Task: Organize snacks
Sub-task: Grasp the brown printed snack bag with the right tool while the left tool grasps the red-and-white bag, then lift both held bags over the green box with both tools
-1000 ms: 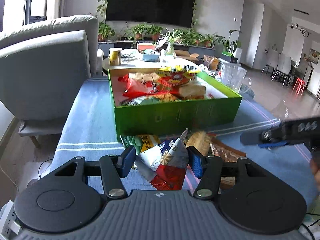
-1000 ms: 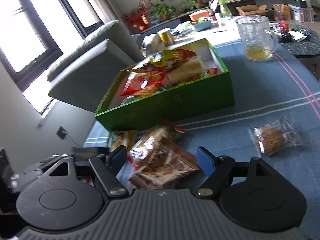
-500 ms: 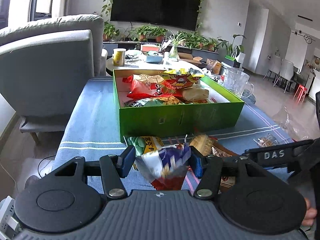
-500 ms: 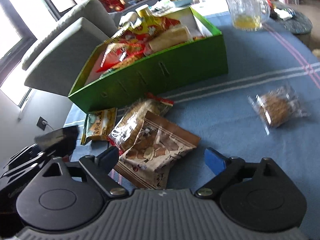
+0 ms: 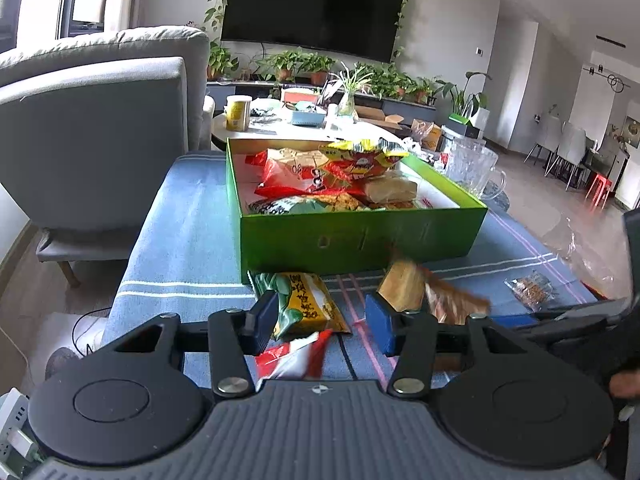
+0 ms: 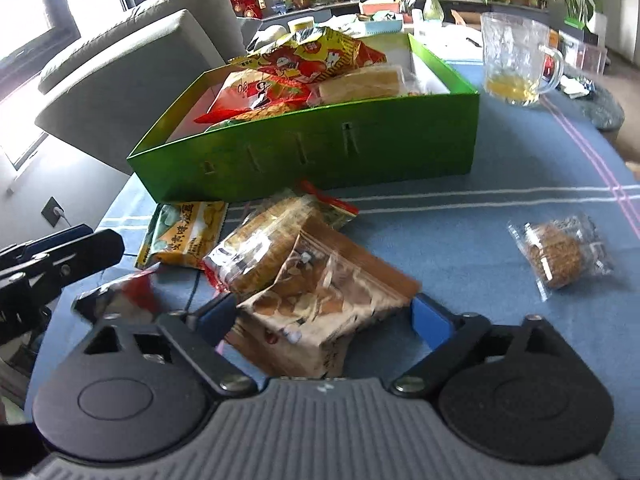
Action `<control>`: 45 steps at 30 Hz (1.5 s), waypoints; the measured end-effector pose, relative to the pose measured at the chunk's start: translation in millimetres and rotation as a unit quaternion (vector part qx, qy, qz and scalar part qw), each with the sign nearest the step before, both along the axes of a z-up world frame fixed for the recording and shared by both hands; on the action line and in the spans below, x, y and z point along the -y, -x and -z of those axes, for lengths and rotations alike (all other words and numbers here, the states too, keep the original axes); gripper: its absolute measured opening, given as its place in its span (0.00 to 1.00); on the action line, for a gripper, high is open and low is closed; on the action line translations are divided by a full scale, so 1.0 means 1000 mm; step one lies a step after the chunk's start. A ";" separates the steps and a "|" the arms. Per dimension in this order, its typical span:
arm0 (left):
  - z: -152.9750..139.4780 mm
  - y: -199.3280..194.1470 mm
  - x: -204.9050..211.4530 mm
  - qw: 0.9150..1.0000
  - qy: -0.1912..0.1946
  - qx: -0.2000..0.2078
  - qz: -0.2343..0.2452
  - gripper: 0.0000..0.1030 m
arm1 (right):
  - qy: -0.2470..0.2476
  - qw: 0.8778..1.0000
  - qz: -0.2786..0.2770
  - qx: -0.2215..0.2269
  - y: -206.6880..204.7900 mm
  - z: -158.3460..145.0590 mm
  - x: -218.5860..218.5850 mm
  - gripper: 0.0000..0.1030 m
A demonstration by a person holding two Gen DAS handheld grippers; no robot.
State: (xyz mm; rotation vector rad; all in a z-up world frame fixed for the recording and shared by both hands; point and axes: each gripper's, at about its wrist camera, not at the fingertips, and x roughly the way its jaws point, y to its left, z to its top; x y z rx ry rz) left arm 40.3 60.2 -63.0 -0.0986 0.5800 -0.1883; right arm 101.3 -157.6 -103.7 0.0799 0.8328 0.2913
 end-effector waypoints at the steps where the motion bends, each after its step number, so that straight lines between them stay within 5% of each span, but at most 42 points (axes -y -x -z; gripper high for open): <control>1: 0.001 0.000 0.000 1.000 -0.002 -0.002 -0.001 0.46 | 0.001 1.000 -0.003 0.005 0.000 -0.001 0.002 0.65; 5: 0.004 -0.002 -0.003 1.000 -0.006 -0.010 -0.016 0.62 | 0.005 1.000 -0.002 0.006 -0.002 -0.002 0.011 0.59; 11: 0.007 0.003 -0.019 0.999 -0.017 -0.013 -0.041 0.71 | -0.012 1.000 0.000 0.002 -0.003 -0.003 0.021 0.58; 24: 0.036 -0.001 -0.006 0.996 -0.022 -0.087 -0.024 0.72 | -0.022 1.000 -0.003 0.003 -0.001 -0.007 0.025 0.58; 27: 0.043 -0.002 0.003 0.995 -0.060 -0.077 -0.029 0.70 | -0.026 1.000 0.012 -0.002 -0.002 -0.007 0.028 0.61; 31: 0.042 0.000 0.003 0.995 -0.069 -0.065 -0.021 0.43 | -0.034 0.999 0.032 -0.012 -0.007 -0.004 0.031 0.75; 36: 0.041 -0.001 0.002 0.996 -0.061 -0.066 -0.026 0.39 | -0.035 0.998 0.044 -0.013 -0.014 -0.002 0.021 0.88; 41: 0.037 0.001 0.003 0.997 -0.052 -0.061 -0.024 0.38 | 0.023 0.999 0.032 0.021 -0.016 0.001 0.008 0.84; 45: 0.021 0.006 0.004 0.998 -0.056 -0.029 -0.023 0.38 | 0.005 0.999 0.025 0.028 -0.011 -0.005 0.017 0.82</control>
